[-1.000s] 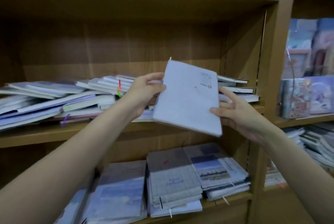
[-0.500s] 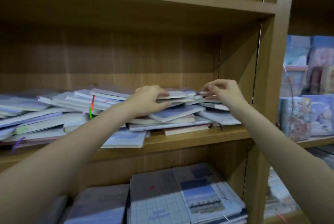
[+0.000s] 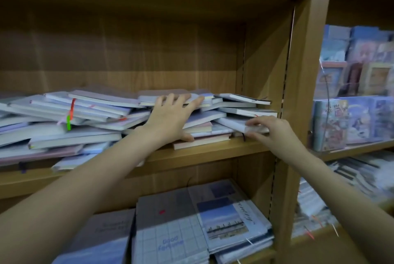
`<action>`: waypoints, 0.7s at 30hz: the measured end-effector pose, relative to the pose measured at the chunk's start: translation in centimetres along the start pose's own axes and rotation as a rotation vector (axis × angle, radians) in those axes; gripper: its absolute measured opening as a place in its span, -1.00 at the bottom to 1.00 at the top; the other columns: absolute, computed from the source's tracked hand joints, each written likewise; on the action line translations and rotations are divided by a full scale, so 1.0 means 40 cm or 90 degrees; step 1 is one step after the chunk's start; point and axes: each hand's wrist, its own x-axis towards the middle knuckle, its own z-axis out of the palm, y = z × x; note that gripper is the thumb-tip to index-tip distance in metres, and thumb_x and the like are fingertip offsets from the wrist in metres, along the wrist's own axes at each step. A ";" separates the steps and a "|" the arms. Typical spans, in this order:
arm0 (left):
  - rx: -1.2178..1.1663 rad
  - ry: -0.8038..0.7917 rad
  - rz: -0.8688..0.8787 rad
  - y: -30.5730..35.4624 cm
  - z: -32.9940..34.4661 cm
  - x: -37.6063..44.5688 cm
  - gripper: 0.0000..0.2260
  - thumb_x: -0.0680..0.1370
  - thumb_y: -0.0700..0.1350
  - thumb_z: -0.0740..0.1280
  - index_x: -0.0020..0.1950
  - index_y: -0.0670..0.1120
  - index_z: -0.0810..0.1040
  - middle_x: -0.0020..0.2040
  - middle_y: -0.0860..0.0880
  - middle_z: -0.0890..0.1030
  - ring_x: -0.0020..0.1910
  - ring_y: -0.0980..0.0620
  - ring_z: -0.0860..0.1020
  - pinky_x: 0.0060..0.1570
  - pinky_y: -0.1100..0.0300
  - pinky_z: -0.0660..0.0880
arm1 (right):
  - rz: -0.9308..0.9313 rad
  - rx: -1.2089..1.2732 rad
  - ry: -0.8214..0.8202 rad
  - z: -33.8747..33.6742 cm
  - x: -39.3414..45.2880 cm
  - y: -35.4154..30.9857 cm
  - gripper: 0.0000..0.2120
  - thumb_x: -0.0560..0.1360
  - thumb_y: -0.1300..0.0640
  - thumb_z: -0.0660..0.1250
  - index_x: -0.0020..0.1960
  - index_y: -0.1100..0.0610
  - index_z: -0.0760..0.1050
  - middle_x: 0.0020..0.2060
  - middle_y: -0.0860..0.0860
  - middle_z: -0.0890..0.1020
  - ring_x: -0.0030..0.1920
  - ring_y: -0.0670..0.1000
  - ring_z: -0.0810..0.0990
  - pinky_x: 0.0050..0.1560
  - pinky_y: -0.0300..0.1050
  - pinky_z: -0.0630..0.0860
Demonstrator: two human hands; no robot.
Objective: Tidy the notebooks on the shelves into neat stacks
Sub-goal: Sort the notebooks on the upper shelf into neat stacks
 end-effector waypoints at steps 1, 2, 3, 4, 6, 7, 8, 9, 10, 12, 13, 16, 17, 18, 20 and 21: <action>-0.004 0.002 0.012 -0.006 0.001 -0.002 -0.08 0.40 0.25 0.37 0.52 0.11 -0.18 0.52 -0.01 0.08 0.40 -0.09 0.17 0.34 0.04 0.12 | -0.030 -0.068 0.062 0.014 -0.005 -0.001 -0.83 0.48 0.19 0.38 0.06 0.15 0.61 -0.08 -0.01 0.65 -0.03 0.02 0.57 -0.06 -0.10 0.47; -0.009 0.000 0.025 -0.014 -0.001 -0.006 -0.08 0.40 0.24 0.37 0.52 0.12 -0.19 0.52 0.00 0.07 0.41 -0.08 0.17 0.34 0.06 0.11 | -0.047 -0.108 0.111 0.025 -0.006 -0.004 -0.86 0.48 0.23 0.37 0.02 0.18 0.62 -0.12 0.05 0.67 -0.07 0.08 0.59 -0.12 -0.05 0.49; -0.016 -0.007 0.037 -0.025 -0.003 -0.011 -0.08 0.41 0.22 0.38 0.52 0.12 -0.21 0.53 0.01 0.06 0.42 -0.06 0.15 0.35 0.07 0.10 | -0.036 -0.115 0.135 0.029 -0.001 -0.008 -0.88 0.48 0.24 0.36 0.00 0.19 0.63 -0.13 0.09 0.67 -0.08 0.12 0.60 -0.14 -0.03 0.50; -0.026 -0.018 0.045 -0.040 -0.007 -0.018 -0.08 0.41 0.20 0.39 0.51 0.13 -0.22 0.53 0.02 0.04 0.44 -0.04 0.13 0.36 0.08 0.08 | -0.013 -0.105 0.134 0.029 0.005 -0.014 -0.87 0.50 0.23 0.34 0.01 0.19 0.62 -0.11 0.09 0.67 -0.05 0.12 0.59 -0.12 -0.01 0.50; -0.031 -0.035 0.055 -0.078 -0.016 -0.041 -0.07 0.41 0.19 0.39 0.50 0.16 -0.24 0.53 0.07 0.01 0.45 0.00 0.09 0.38 0.08 0.05 | 0.000 -0.085 0.106 0.028 0.011 -0.020 -0.84 0.51 0.23 0.32 0.05 0.19 0.61 -0.06 0.09 0.66 0.01 0.10 0.58 -0.02 -0.03 0.47; -0.021 -0.041 0.058 -0.101 -0.018 -0.058 -0.07 0.41 0.20 0.39 0.50 0.17 -0.25 0.53 0.09 0.00 0.46 0.02 0.08 0.38 0.08 0.03 | -0.016 -0.082 0.092 0.028 0.009 -0.025 -0.84 0.50 0.25 0.32 0.06 0.20 0.61 -0.05 0.09 0.66 0.02 0.10 0.58 0.00 -0.04 0.47; -0.012 -0.050 0.056 -0.126 -0.018 -0.078 -0.07 0.40 0.22 0.38 0.49 0.19 -0.27 0.53 0.11 -0.01 0.46 0.03 0.07 0.38 0.08 0.03 | -0.046 -0.081 0.083 0.026 0.004 -0.031 -0.83 0.48 0.28 0.34 0.05 0.21 0.61 -0.05 0.10 0.66 0.02 0.11 0.58 -0.01 -0.03 0.48; -0.008 -0.059 0.050 -0.149 -0.017 -0.098 -0.06 0.40 0.24 0.37 0.48 0.20 -0.28 0.53 0.12 -0.01 0.47 0.05 0.05 0.38 0.08 0.03 | -0.082 -0.081 0.073 0.024 -0.003 -0.039 -0.83 0.45 0.31 0.36 0.03 0.21 0.62 -0.07 0.10 0.67 0.00 0.13 0.59 -0.03 -0.01 0.50; -0.014 -0.062 0.043 -0.169 -0.018 -0.116 -0.07 0.39 0.26 0.36 0.46 0.22 -0.30 0.53 0.13 -0.02 0.47 0.06 0.04 0.38 0.08 0.04 | -0.120 -0.083 0.060 0.023 -0.008 -0.048 -0.83 0.42 0.32 0.39 0.00 0.21 0.63 -0.09 0.10 0.67 -0.02 0.14 0.60 -0.07 0.02 0.54; -0.019 -0.061 0.042 -0.193 -0.019 -0.136 -0.08 0.40 0.28 0.35 0.42 0.26 -0.34 0.52 0.13 -0.03 0.45 0.07 0.03 0.37 0.08 0.06 | -0.158 -0.086 0.036 0.027 -0.008 -0.069 -0.83 0.41 0.29 0.42 -0.01 0.19 0.64 -0.10 0.09 0.67 -0.04 0.12 0.60 -0.10 0.04 0.58; -0.010 -0.065 0.047 -0.198 -0.016 -0.138 -0.08 0.41 0.27 0.34 0.42 0.25 -0.34 0.52 0.12 -0.03 0.45 0.06 0.02 0.37 0.08 0.06 | -0.164 -0.082 0.023 0.034 -0.002 -0.081 -0.82 0.42 0.25 0.41 0.03 0.18 0.63 -0.09 0.08 0.67 -0.03 0.10 0.60 -0.08 0.03 0.58; 0.026 -0.085 0.042 -0.189 -0.026 -0.138 -0.06 0.42 0.22 0.37 0.48 0.18 -0.31 0.53 0.06 -0.04 0.46 0.00 0.01 0.38 0.06 0.06 | -0.156 -0.126 -0.057 0.068 0.027 -0.125 -0.73 0.52 0.05 0.32 0.18 0.12 0.55 0.04 0.05 0.62 0.09 0.06 0.55 0.06 -0.01 0.53; 0.057 -0.052 0.054 -0.186 -0.029 -0.144 -0.05 0.39 0.20 0.39 0.50 0.15 -0.26 0.53 0.00 0.00 0.47 -0.04 0.04 0.38 0.02 0.10 | -0.145 -0.165 -0.087 0.084 0.038 -0.136 -0.70 0.54 -0.02 0.27 0.19 0.10 0.53 0.06 0.03 0.60 0.12 0.04 0.53 0.07 -0.03 0.51; 0.108 0.007 0.085 -0.187 -0.030 -0.156 -0.04 0.34 0.18 0.44 0.52 0.12 -0.14 0.52 -0.07 0.09 0.45 -0.09 0.12 0.36 -0.03 0.17 | -0.135 -0.195 -0.101 0.095 0.046 -0.149 -0.68 0.55 -0.07 0.22 0.17 0.11 0.53 0.04 0.03 0.60 0.10 0.04 0.53 0.05 -0.05 0.50; 0.160 0.130 0.158 -0.208 -0.018 -0.181 -0.17 0.25 0.08 0.50 0.46 0.01 0.24 0.43 -0.16 0.32 0.37 -0.17 0.26 0.29 -0.10 0.27 | -0.115 -0.193 -0.066 0.101 0.056 -0.168 -0.68 0.54 -0.09 0.23 0.02 0.15 0.57 -0.10 0.05 0.62 -0.02 0.06 0.57 -0.11 -0.05 0.52; 0.168 0.176 0.186 -0.220 -0.009 -0.198 -0.33 0.29 0.00 0.47 0.36 -0.02 0.34 0.37 -0.17 0.41 0.31 -0.17 0.31 0.27 -0.09 0.26 | -0.128 -0.177 -0.015 0.101 0.055 -0.176 -0.71 0.51 -0.06 0.30 -0.08 0.17 0.58 -0.20 0.07 0.62 -0.11 0.09 0.59 -0.22 -0.06 0.51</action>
